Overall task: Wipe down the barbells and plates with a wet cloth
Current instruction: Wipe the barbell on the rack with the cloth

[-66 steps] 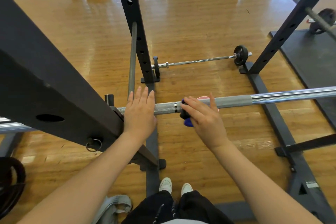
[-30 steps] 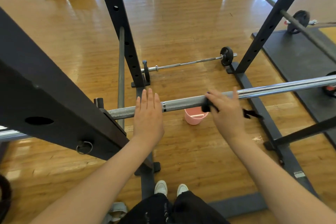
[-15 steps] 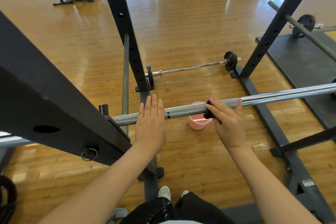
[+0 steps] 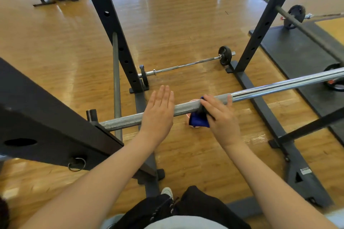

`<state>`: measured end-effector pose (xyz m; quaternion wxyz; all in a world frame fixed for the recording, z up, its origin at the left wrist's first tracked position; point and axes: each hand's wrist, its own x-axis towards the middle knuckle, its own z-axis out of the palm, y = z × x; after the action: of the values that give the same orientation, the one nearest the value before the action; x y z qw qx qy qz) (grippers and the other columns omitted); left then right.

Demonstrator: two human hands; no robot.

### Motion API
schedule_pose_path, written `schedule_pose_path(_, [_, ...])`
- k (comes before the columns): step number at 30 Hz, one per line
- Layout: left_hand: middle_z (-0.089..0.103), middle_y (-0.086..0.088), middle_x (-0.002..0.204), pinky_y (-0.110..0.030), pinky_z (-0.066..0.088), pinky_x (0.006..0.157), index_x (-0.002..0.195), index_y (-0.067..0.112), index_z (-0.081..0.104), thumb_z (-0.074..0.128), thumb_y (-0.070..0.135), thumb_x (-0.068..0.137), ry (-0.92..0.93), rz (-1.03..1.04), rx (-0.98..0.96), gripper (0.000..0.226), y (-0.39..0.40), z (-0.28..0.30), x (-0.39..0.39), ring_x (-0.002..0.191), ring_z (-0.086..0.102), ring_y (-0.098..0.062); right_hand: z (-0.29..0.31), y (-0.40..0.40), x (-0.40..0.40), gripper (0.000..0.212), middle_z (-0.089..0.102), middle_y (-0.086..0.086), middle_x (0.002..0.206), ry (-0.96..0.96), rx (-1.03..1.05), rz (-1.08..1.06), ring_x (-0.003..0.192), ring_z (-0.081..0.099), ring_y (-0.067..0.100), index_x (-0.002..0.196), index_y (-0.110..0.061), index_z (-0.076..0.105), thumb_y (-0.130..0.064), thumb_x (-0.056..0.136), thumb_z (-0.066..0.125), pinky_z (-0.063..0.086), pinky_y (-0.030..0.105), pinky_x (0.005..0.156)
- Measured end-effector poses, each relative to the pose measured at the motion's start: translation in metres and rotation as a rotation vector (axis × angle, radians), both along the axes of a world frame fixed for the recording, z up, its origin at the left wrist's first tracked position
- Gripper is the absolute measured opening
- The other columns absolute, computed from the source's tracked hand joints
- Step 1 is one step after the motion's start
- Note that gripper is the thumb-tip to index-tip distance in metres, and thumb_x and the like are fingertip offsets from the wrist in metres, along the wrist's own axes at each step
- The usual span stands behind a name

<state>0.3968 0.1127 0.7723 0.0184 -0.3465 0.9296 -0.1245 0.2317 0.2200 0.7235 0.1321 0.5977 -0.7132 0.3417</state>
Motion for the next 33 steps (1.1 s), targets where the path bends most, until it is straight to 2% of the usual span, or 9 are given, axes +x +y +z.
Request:
schedule_pose_path(6, [0.001, -0.018, 0.157, -0.039, -0.008, 0.115, 0.149, 0.001, 0.002, 0.031, 0.004, 0.098, 0.004, -0.081, 0.061, 0.059, -0.003, -0.002, -0.017, 0.146, -0.003, -0.03, 0.009, 0.009, -0.025, 0.038, 0.065, 0.013, 0.118, -0.08, 0.02, -0.133, 0.111, 0.061, 0.028, 0.111, -0.001, 0.068, 0.007, 0.074, 0.06, 0.019, 0.058, 0.107])
schedule_pose_path(9, [0.023, -0.016, 0.154, -0.035, 0.005, 0.118, 0.147, 0.003, 0.023, 0.043, -0.002, 0.092, 0.028, -0.079, 0.188, 0.059, -0.009, 0.001, -0.02, 0.144, 0.015, -0.027, 0.008, 0.009, -0.021, 0.04, 0.063, 0.013, 0.121, -0.143, 0.025, -0.153, 0.115, 0.058, 0.027, 0.113, -0.001, 0.067, 0.012, 0.074, 0.065, 0.016, 0.054, 0.111])
schedule_pose_path(11, [0.047, -0.01, 0.135, -0.033, 0.019, 0.115, 0.132, 0.008, 0.044, 0.051, -0.003, 0.086, 0.048, -0.036, 0.322, 0.048, -0.011, 0.004, -0.022, 0.133, 0.035, -0.025, 0.008, 0.008, -0.015, 0.038, 0.063, 0.013, 0.121, -0.173, 0.005, -0.158, 0.118, 0.054, 0.021, 0.112, -0.002, 0.068, 0.008, 0.075, 0.062, 0.01, 0.043, 0.115])
schedule_pose_path(13, [0.054, -0.005, 0.116, -0.035, 0.037, 0.103, 0.118, 0.014, 0.052, 0.054, -0.001, 0.084, 0.017, 0.031, 0.433, 0.037, -0.014, 0.007, -0.024, 0.123, 0.045, -0.026, 0.008, 0.007, -0.006, 0.037, 0.064, 0.013, 0.12, -0.188, -0.016, -0.123, 0.117, 0.05, 0.016, 0.111, -0.002, 0.068, 0.004, 0.075, 0.06, 0.007, 0.035, 0.115])
schedule_pose_path(15, [0.054, -0.007, 0.122, -0.035, 0.043, 0.092, 0.12, 0.016, 0.052, 0.055, 0.002, 0.085, -0.021, 0.048, 0.483, 0.038, -0.018, 0.009, -0.026, 0.12, 0.047, -0.026, 0.008, 0.002, 0.006, 0.035, 0.065, 0.013, 0.119, -0.179, -0.009, -0.066, 0.116, 0.052, 0.017, 0.11, -0.002, 0.068, 0.002, 0.076, 0.059, 0.007, 0.034, 0.116])
schedule_pose_path(18, [0.042, -0.007, 0.143, -0.037, 0.022, 0.114, 0.136, 0.014, 0.042, 0.058, 0.01, 0.087, -0.033, -0.032, 0.429, 0.052, -0.019, 0.009, -0.027, 0.137, 0.031, -0.025, 0.012, -0.016, 0.033, 0.03, 0.067, 0.013, 0.114, -0.079, -0.014, 0.053, 0.111, 0.059, 0.023, 0.106, -0.002, 0.07, -0.005, 0.082, 0.053, 0.016, 0.041, 0.116])
schedule_pose_path(21, [0.024, -0.005, 0.155, -0.041, 0.007, 0.117, 0.147, 0.015, 0.025, 0.057, 0.027, 0.091, 0.023, 0.016, 0.316, 0.065, -0.016, 0.008, -0.017, 0.145, 0.014, -0.022, 0.019, -0.033, 0.057, 0.033, 0.069, 0.013, 0.109, 0.0, 0.015, 0.147, 0.105, 0.064, 0.027, 0.103, -0.001, 0.071, -0.008, 0.083, 0.044, 0.027, 0.054, 0.105])
schedule_pose_path(24, [0.018, -0.002, 0.157, -0.04, 0.001, 0.117, 0.15, 0.017, 0.017, 0.055, 0.032, 0.091, 0.065, 0.057, 0.321, 0.072, -0.018, 0.009, 0.008, 0.146, 0.009, -0.019, 0.017, -0.028, 0.044, 0.032, 0.069, 0.013, 0.11, 0.034, 0.021, 0.192, 0.107, 0.062, 0.023, 0.102, -0.002, 0.071, -0.007, 0.083, 0.045, 0.026, 0.052, 0.11])
schedule_pose_path(33, [0.008, 0.0, 0.159, -0.035, 0.003, 0.117, 0.152, 0.016, 0.005, 0.055, 0.034, 0.092, -0.037, 0.14, 0.383, 0.08, -0.021, 0.013, 0.026, 0.146, 0.004, -0.018, 0.009, 0.006, -0.011, 0.031, 0.067, 0.014, 0.115, -0.204, -0.011, -0.193, 0.108, 0.062, 0.028, 0.106, -0.002, 0.07, -0.009, 0.085, 0.048, 0.016, 0.05, 0.113])
